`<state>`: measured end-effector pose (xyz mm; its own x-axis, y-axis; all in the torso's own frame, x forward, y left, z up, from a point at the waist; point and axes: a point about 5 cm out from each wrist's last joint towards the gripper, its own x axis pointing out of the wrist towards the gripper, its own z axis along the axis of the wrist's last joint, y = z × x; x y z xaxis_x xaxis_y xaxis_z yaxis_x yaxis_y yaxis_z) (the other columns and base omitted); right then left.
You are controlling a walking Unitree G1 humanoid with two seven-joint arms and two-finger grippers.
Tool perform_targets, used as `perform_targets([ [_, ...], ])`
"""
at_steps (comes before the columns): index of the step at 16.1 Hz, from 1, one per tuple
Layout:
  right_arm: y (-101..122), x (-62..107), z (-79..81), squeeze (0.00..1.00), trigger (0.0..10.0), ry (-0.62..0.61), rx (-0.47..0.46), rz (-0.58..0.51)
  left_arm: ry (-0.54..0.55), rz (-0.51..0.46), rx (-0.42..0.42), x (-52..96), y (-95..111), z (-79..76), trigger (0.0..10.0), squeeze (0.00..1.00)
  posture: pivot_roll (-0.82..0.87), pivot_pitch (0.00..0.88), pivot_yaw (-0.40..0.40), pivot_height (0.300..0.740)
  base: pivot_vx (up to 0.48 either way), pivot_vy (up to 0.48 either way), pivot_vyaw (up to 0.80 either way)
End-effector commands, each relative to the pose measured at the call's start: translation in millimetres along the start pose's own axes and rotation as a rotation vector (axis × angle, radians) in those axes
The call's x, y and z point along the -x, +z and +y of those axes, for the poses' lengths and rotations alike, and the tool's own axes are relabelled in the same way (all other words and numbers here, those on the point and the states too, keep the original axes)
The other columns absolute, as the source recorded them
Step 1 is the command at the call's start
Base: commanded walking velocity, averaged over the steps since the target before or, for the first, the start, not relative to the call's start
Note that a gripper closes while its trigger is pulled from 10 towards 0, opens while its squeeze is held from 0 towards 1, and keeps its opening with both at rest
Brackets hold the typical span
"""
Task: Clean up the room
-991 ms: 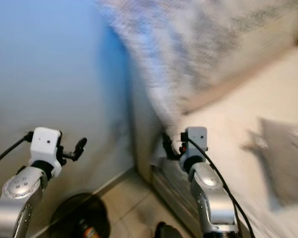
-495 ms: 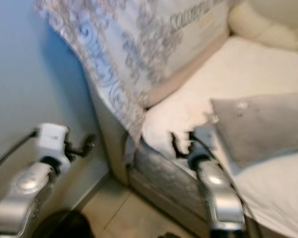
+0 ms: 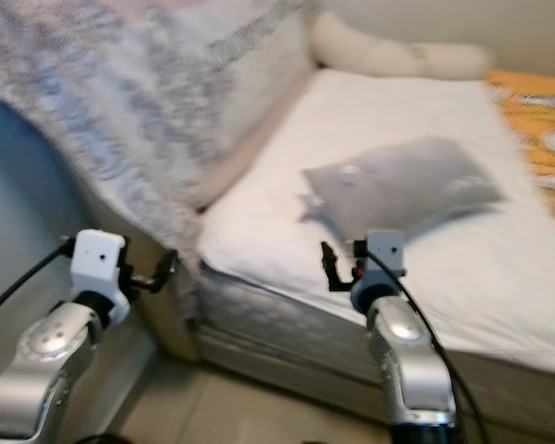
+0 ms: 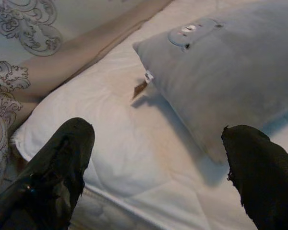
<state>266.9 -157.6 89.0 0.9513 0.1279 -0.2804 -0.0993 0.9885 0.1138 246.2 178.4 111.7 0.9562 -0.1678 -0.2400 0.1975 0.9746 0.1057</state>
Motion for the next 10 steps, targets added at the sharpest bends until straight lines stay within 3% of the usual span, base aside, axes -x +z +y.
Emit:
perform_targets([
  [1, 1.8, -0.6, 1.3, 1.0, 10.0, 0.004, 0.013, -0.005, -0.01, -0.027, -0.005, -0.9, 6.1, -0.9, 10.0, 0.0, 0.05, 0.0, 0.035, 0.74, 0.304, 0.0, -0.79],
  [5, 2.4, -1.0, 0.6, 1.0, 10.0, -0.002, 0.024, -0.011, -0.01, -0.031, -0.008, -1.0, 6.8, -0.5, 10.0, 0.0, 0.05, 0.0, 0.035, 0.74, 0.31, 0.0, -0.74],
  [10, 3.6, -1.6, 0.2, 1.0, 10.0, -0.001, 0.039, -0.021, 0.001, -0.031, -0.015, -2.0, 7.2, 0.3, 10.0, 0.0, 0.05, 0.0, 0.035, 0.74, 0.333, 0.0, 0.0],
])
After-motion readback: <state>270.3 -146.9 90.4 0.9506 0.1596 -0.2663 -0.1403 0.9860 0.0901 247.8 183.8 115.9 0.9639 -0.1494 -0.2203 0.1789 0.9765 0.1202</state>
